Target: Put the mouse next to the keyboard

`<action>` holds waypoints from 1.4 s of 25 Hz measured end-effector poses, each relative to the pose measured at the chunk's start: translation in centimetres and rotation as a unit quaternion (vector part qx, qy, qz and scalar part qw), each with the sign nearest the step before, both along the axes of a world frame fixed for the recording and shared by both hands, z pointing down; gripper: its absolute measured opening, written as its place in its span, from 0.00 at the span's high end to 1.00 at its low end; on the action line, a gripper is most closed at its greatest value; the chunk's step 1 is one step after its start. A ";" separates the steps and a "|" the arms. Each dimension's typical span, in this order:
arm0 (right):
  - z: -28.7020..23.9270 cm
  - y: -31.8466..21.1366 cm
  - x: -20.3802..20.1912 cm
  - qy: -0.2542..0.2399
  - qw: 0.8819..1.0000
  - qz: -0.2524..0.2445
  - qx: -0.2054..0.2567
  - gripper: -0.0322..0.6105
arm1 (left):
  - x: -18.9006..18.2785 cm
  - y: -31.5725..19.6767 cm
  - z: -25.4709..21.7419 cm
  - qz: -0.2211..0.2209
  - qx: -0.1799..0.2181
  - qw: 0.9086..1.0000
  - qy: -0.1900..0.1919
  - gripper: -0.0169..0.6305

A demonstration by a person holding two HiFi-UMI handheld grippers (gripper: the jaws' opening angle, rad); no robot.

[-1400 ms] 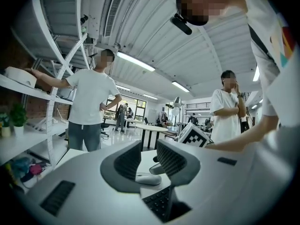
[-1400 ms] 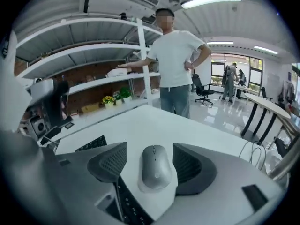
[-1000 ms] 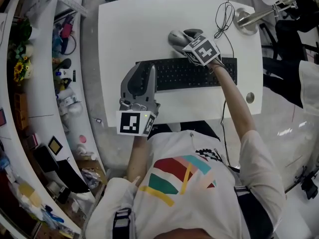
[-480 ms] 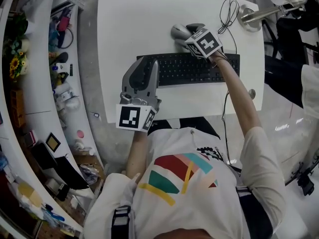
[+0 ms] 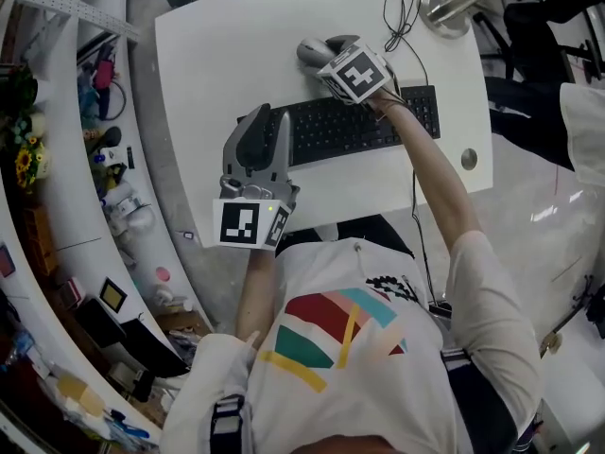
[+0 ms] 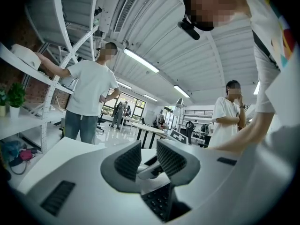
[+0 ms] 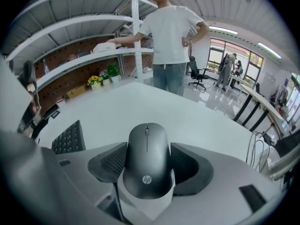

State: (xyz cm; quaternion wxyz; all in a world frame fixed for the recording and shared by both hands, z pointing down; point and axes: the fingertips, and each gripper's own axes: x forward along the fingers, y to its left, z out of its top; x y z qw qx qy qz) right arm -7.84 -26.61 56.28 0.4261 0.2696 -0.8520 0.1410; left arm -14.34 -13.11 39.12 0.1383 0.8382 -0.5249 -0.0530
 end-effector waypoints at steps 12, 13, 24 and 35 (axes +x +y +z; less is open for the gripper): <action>-6.2 0.4 11.0 -0.039 0.991 0.126 0.033 0.51 | 7.9 -0.5 -1.0 0.102 0.013 0.994 0.041 0.77; -6.4 0.7 12.4 -0.037 0.989 0.141 0.033 0.51 | 8.6 -0.4 -0.9 0.111 0.013 0.993 0.039 0.77; -6.7 3.2 26.3 -0.027 0.962 0.268 0.046 0.51 | 15.1 0.1 0.2 0.187 -0.005 0.981 0.040 0.77; -3.5 7.3 34.7 -0.006 0.947 0.321 0.027 0.51 | 20.6 0.6 1.3 0.227 -0.018 0.973 0.025 0.77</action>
